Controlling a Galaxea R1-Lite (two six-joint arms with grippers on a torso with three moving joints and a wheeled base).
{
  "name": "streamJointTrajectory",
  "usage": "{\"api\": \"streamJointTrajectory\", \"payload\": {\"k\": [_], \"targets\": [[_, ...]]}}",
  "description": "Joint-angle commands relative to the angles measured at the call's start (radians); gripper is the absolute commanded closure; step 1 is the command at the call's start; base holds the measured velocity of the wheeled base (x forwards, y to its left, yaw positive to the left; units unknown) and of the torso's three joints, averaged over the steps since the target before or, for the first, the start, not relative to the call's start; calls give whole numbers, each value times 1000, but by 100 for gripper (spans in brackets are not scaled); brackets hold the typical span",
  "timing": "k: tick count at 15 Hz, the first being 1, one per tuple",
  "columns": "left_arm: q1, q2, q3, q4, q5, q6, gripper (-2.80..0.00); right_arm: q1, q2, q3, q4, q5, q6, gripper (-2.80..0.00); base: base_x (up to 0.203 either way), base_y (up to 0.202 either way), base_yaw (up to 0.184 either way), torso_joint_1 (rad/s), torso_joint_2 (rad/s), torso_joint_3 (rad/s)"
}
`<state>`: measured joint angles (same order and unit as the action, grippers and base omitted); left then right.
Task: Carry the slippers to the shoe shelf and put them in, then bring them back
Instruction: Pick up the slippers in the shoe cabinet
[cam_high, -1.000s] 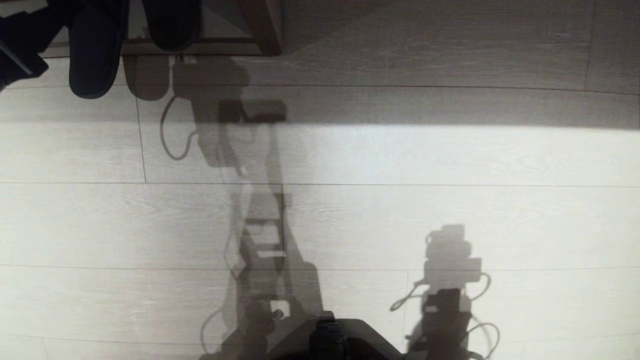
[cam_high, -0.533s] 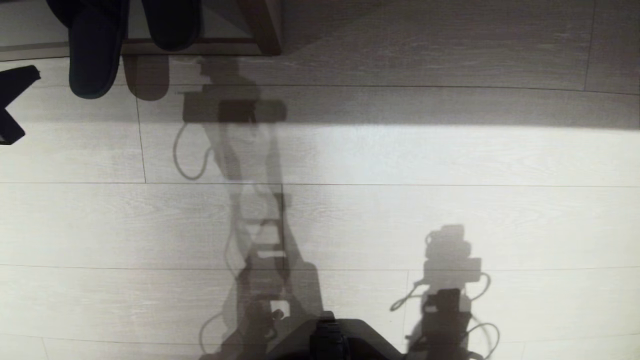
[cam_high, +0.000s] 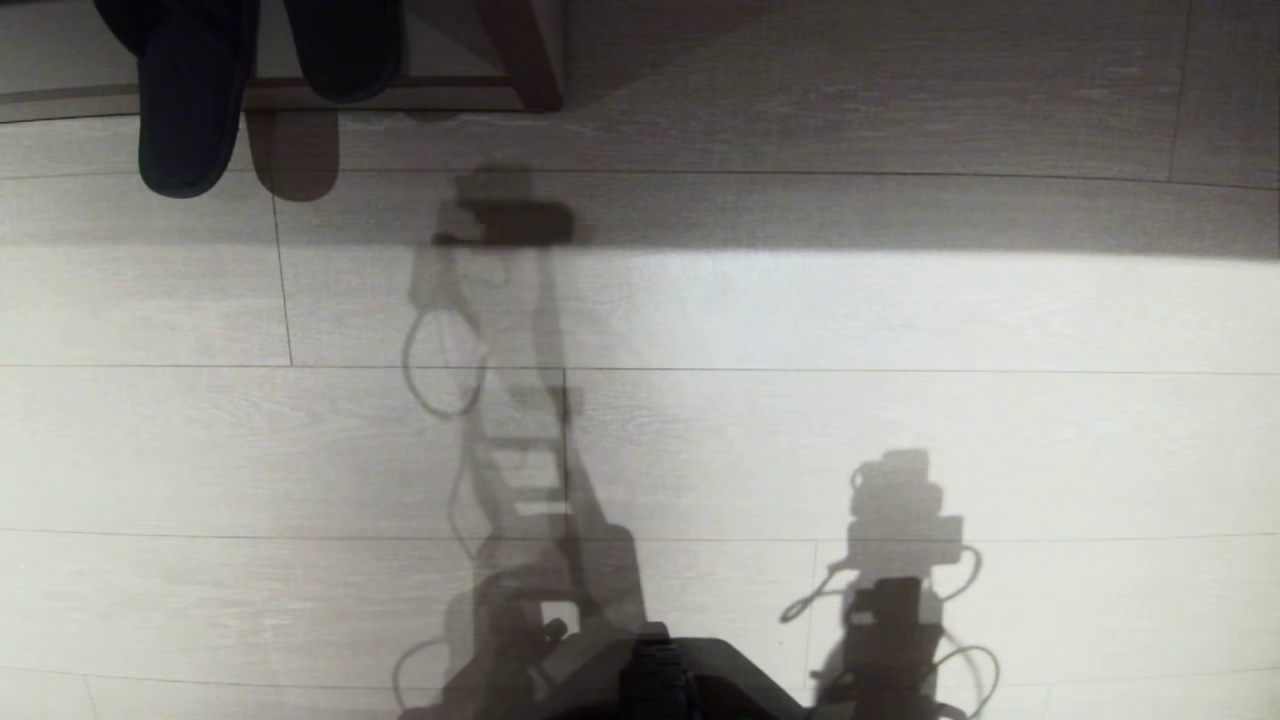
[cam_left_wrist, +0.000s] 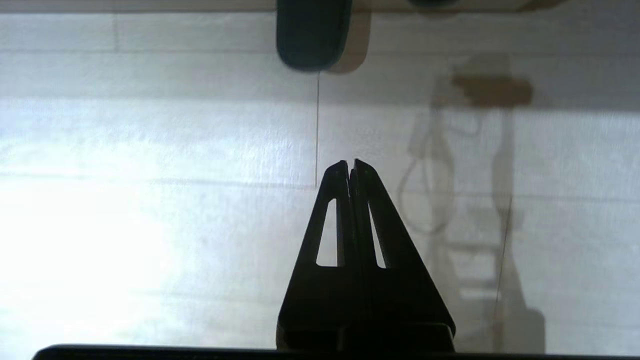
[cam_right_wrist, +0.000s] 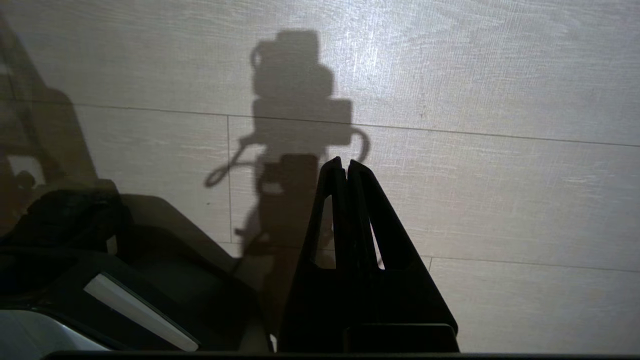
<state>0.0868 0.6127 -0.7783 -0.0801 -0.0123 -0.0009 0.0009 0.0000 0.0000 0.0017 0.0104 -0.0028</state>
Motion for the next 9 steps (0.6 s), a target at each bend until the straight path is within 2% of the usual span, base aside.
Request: {"api": "streamJointTrajectory", "payload": {"k": [1, 2, 3, 4, 6, 9], "targets": [[-6, -250, 5, 161, 15, 7, 0, 1, -1, 0, 0, 0, 0, 0, 0, 0, 0, 0, 0, 0], [-8, -307, 10, 204, 29, 18, 0, 0, -1, 0, 0, 0, 0, 0, 0, 0, 0, 0, 0, 0], [-17, -336, 16, 251, 78, 32, 0, 1, -2, 0, 0, 0, 0, 0, 0, 0, 0, 0, 0, 0], [-49, -368, 37, 264, 96, 43, 0, -1, -2, 0, 0, 0, 0, 0, 0, 0, 0, 0, 0, 0], [-86, -429, 126, 254, 99, 109, 0, -1, -2, 0, 0, 2, 0, 0, 0, 0, 0, 0, 0, 0], [-88, -524, 295, 207, 90, 134, 0, -1, -2, 0, 0, 0, 0, 0, 0, 0, 0, 0, 0, 0]]}}
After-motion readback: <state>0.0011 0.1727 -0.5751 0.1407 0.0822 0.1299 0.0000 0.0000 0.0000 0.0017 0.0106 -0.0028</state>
